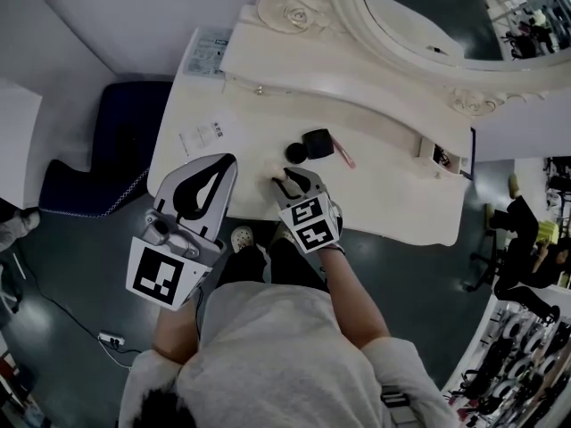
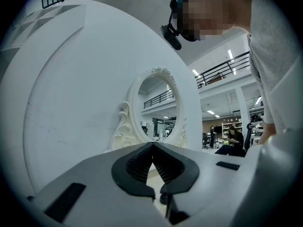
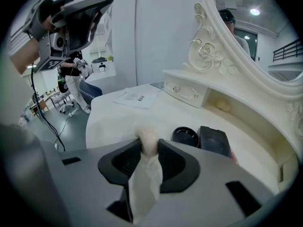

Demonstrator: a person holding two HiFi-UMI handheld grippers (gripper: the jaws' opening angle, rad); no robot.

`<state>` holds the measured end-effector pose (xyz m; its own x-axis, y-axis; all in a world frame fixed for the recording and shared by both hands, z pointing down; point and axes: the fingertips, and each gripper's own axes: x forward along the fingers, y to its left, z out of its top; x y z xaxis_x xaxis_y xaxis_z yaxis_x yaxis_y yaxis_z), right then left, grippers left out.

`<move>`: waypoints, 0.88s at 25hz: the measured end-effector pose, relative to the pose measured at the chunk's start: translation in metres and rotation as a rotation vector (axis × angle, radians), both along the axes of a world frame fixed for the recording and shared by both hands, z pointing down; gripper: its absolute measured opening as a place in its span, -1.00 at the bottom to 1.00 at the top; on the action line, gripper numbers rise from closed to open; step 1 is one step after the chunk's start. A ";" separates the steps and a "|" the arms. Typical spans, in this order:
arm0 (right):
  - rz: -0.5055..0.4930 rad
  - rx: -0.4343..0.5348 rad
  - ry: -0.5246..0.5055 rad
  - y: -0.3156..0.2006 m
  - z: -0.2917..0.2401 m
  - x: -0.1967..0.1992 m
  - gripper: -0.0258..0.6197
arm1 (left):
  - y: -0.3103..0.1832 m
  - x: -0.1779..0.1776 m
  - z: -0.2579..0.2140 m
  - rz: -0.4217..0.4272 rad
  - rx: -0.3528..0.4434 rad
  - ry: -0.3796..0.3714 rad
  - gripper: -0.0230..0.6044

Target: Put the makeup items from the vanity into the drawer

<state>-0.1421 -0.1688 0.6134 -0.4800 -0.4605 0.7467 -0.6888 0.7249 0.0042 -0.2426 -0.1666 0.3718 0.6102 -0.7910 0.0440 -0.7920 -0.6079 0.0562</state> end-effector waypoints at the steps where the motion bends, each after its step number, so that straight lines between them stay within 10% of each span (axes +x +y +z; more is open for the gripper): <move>1: 0.012 0.005 -0.011 0.000 -0.003 0.001 -0.55 | 0.000 0.001 0.000 0.003 -0.001 -0.002 -0.88; 22: 0.191 0.219 -0.325 -0.015 -0.120 0.027 -0.57 | 0.000 0.031 -0.026 0.066 0.052 -0.004 -0.88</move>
<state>-0.1148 -0.1836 0.4937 -0.5647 -0.6947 0.4456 -0.8015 0.5904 -0.0952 -0.2117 -0.1668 0.3457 0.6611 -0.7503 0.0066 -0.7502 -0.6609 0.0203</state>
